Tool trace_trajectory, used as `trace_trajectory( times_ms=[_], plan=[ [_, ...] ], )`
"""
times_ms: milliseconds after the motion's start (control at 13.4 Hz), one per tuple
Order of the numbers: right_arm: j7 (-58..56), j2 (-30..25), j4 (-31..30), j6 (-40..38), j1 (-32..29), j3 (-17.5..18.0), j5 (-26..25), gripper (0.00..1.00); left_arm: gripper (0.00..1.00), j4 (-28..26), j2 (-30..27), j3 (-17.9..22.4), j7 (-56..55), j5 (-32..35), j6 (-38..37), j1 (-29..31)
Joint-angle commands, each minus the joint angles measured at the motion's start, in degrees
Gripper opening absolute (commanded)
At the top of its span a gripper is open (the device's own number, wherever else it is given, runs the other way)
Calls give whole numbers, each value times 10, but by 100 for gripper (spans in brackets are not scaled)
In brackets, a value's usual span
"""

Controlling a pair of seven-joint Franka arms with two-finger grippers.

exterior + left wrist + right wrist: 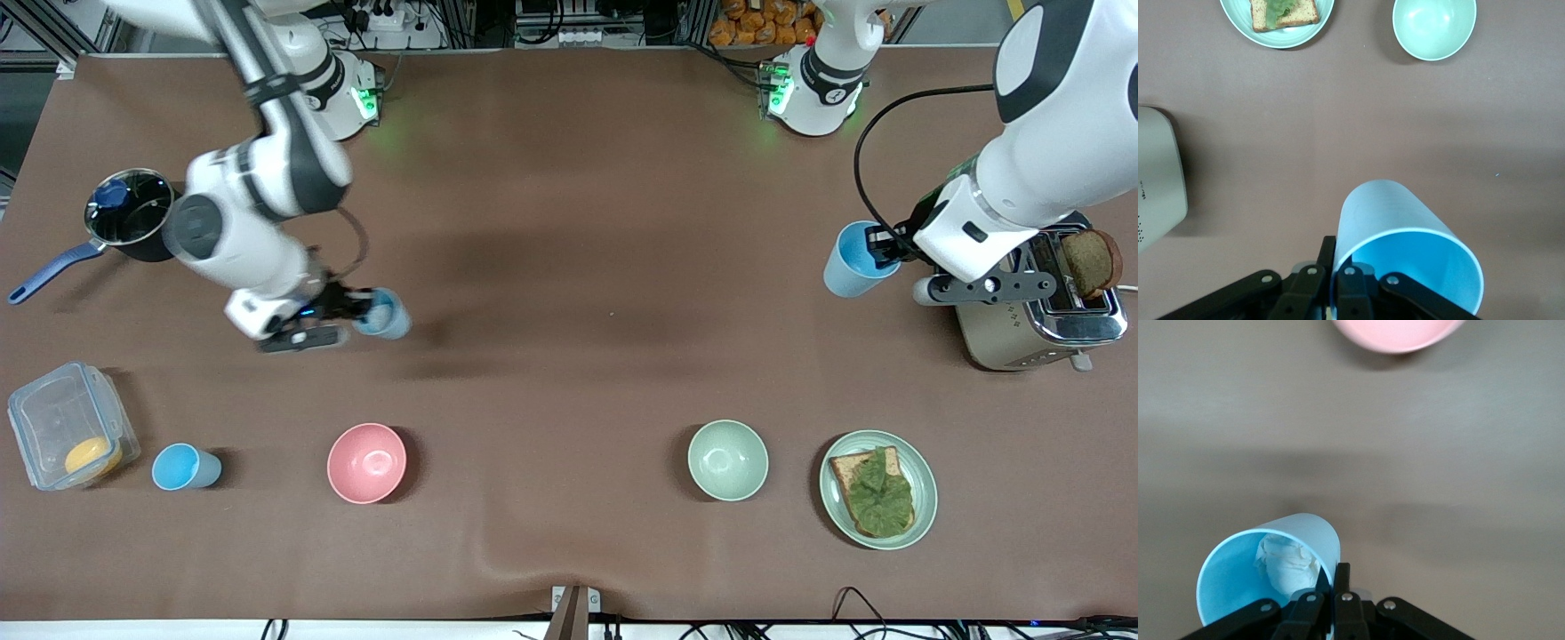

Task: Stack blue cups with both arms
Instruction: 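Carry the tissue cup to the table middle and set it down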

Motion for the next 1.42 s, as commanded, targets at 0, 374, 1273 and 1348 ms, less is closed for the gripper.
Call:
trace_trajectory(
  times_ms=[0,374,1273,1348],
  plan=[
    [147,15,35,2,96,-7,7,0,0,2,-3,-4,2,-13,-7,4],
    [340,97,69,98,228,-10,0,0,0,1,-2,-5,1,-13,-6,3],
    [457,204,128,129,261,-11,-71,34,0,1,-4,-5,1,-14,-4,6],
    [456,200,131,122,257,-11,-70,58,0,2,-3,-5,0,-14,-4,5]
  ],
)
